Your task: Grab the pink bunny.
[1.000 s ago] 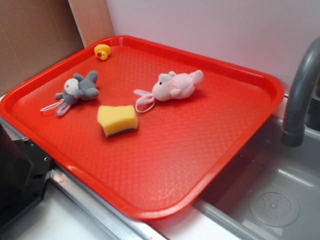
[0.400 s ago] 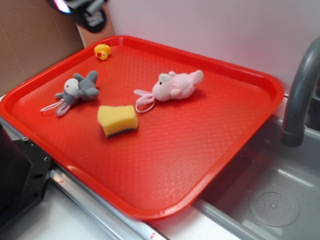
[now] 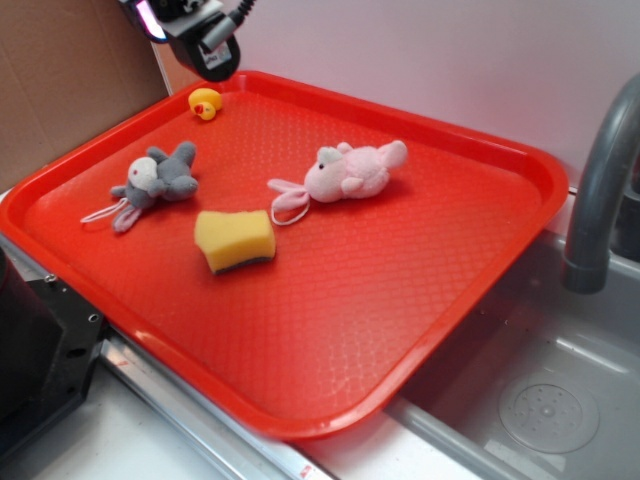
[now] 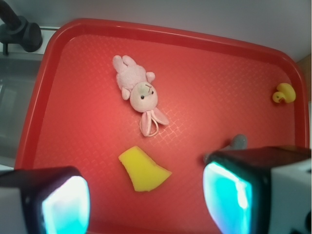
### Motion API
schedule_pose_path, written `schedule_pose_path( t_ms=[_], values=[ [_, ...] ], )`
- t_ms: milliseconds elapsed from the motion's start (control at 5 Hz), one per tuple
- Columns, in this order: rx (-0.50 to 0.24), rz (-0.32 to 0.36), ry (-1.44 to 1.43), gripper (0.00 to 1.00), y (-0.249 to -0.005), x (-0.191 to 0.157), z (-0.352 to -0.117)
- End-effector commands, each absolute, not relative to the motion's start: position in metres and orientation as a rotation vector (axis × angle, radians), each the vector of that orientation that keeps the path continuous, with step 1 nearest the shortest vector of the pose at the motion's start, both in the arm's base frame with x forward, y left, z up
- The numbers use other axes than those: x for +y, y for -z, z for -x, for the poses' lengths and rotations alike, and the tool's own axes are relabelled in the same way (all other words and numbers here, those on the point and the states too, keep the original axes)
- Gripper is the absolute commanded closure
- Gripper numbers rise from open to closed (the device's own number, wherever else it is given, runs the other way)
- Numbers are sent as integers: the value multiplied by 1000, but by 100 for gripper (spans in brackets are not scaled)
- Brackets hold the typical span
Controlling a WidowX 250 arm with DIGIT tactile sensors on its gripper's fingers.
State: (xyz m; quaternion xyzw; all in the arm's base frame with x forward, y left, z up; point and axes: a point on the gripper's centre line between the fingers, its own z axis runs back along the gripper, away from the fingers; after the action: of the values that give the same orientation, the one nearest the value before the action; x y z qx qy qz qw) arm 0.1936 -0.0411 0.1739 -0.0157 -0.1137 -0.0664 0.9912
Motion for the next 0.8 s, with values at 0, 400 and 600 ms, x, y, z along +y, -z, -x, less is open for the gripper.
schedule_pose_path(
  t_ms=[0, 400, 600],
  values=[
    [-242, 48, 213, 0, -137, -38, -248],
    [-153, 15, 375, 0, -95, -67, -225],
    [-102, 34, 416, 0, -74, -76, -224]
  ],
)
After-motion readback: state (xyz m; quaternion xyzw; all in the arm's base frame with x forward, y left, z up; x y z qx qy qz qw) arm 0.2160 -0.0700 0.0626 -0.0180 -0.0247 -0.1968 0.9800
